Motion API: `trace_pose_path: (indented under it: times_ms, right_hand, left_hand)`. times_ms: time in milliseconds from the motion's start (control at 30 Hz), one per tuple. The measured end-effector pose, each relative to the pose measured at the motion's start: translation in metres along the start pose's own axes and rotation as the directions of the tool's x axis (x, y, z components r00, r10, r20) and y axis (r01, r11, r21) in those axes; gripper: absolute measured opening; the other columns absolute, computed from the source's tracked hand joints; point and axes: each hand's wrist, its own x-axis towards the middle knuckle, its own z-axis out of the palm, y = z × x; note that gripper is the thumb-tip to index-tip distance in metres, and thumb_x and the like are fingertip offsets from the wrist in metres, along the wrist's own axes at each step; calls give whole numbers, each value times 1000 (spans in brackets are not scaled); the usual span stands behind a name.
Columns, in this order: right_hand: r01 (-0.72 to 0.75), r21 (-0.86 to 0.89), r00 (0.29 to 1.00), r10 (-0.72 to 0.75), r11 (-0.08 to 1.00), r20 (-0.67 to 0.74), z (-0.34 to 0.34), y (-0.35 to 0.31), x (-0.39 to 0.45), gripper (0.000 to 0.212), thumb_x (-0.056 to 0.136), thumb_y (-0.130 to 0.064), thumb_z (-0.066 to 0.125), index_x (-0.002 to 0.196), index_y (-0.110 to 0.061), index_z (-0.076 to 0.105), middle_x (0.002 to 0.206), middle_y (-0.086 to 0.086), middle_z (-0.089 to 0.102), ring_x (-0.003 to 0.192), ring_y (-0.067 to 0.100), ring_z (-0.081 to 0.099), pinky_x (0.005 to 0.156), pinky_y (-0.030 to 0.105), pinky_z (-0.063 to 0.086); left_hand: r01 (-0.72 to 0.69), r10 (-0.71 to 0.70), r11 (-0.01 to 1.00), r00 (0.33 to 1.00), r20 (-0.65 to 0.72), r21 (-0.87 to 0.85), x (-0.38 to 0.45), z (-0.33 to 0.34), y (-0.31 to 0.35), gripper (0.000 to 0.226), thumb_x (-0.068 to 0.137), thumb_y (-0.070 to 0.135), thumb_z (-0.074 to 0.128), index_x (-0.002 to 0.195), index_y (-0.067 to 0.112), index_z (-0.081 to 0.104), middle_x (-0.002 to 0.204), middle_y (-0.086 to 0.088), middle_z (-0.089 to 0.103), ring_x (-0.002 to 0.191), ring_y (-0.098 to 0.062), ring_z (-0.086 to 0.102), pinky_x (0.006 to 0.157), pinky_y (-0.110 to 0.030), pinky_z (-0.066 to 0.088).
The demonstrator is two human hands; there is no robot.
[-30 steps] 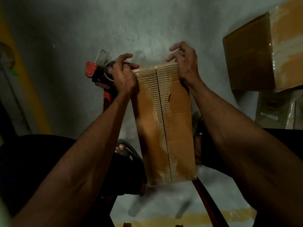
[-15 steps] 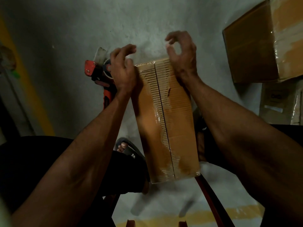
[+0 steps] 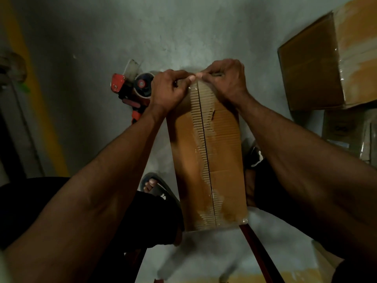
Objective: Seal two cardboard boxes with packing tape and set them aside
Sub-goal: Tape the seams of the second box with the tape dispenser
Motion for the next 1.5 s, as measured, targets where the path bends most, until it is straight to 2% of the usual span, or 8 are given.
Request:
trace_pose_path:
  times_ms: [167, 333, 633, 867, 967, 1167, 1367, 1500]
  right_hand:
    - [-49, -207, 996, 63, 977, 63, -9, -10, 0, 50, 85, -78, 51, 104, -39, 76, 105, -13, 64, 105, 11, 51, 89, 32, 40]
    - [21, -520, 967, 115, 854, 228, -21, -32, -16, 47, 101, -64, 31, 133, -42, 59, 143, 2, 45, 136, 34, 31, 111, 56, 23]
    - [-169, -323, 939, 251, 931, 233, -18, -43, -95, 78, 103, -49, 48, 157, -50, -8, 163, 5, -35, 152, 46, -13, 119, 66, 9]
    - [-310, -269, 904, 370, 912, 213, -20, -39, -158, 82, 101, -51, 51, 153, -56, -11, 163, 20, 15, 134, 47, 46, 109, 59, 41]
    - [-468, -306, 825, 534, 829, 185, -19, -44, -194, 87, 99, -55, 53, 150, -60, -16, 144, 24, 44, 124, 45, 53, 103, 56, 41]
    - [-579, -207, 755, 614, 789, 230, -13, -51, -252, 116, 89, -49, 69, 151, -48, -29, 148, 25, 41, 132, 48, 45, 111, 59, 38]
    - [-522, 183, 852, 515, 833, 91, -73, -88, -248, 97, 83, -45, 75, 157, -39, 13, 146, 11, 49, 125, 36, 54, 99, 46, 50]
    - [-495, 620, 858, 455, 608, 239, -119, -120, -240, 79, 87, -25, 77, 154, -25, 35, 148, 9, 50, 126, 28, 55, 79, 35, 57]
  left_hand:
    - [-40, 18, 978, 994, 107, 205, 4, -14, 22, 37, 101, 48, 44, 119, 32, 72, 99, -6, 73, 99, -18, 63, 80, -32, 49]
    - [-51, -81, 842, 972, 219, 536, -13, -26, 38, 49, 104, 58, 24, 135, 40, 57, 125, -8, 68, 125, -33, 50, 101, -55, 37]
    - [165, -225, 940, 958, 179, 297, -73, -22, 47, 64, 106, 53, 33, 163, 30, 15, 166, -28, 3, 152, -50, 10, 118, -62, 23]
    - [236, -213, 972, 899, 382, -15, -146, -19, 29, 86, 96, 67, 35, 163, 28, -4, 134, -31, 59, 111, -45, 65, 95, -52, 54]
    - [304, -274, 953, 862, 426, -2, -181, -25, 57, 90, 101, 51, 48, 160, 32, -17, 144, -28, 52, 110, -47, 65, 91, -55, 56]
    - [482, -382, 873, 773, 506, -77, -220, -22, 84, 127, 81, 45, 71, 153, 31, -33, 161, -25, 27, 138, -48, 43, 112, -56, 40]
    - [530, -403, 680, 848, 345, -508, -197, -86, 134, 95, 92, 18, 71, 162, 22, 7, 155, -9, 43, 134, -28, 49, 109, -45, 43]
    - [524, -367, 557, 851, 375, -644, -195, -129, 163, 80, 86, 33, 76, 154, 26, 35, 138, -4, 54, 122, -26, 57, 99, -48, 53]
